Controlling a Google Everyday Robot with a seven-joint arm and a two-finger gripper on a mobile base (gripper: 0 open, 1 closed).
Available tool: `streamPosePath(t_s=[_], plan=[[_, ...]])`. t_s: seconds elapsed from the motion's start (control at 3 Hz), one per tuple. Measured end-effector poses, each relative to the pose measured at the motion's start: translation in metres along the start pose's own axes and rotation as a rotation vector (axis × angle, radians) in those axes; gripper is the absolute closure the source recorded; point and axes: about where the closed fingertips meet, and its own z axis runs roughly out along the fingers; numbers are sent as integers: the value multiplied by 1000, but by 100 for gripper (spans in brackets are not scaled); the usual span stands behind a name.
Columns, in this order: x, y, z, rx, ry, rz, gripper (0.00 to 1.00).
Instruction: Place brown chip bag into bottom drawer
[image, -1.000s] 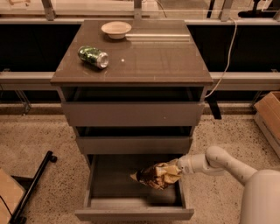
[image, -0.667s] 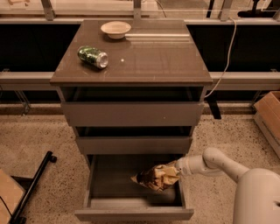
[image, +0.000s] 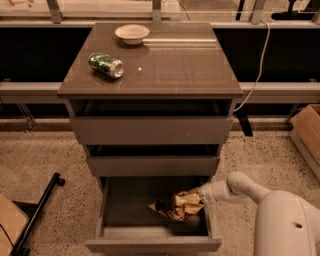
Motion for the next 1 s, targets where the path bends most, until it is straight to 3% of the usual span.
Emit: streamPosePath(t_s=[0.33, 1.0], plan=[[6, -1, 8, -7, 34, 26, 74], [7, 2, 13, -16, 34, 25, 29]])
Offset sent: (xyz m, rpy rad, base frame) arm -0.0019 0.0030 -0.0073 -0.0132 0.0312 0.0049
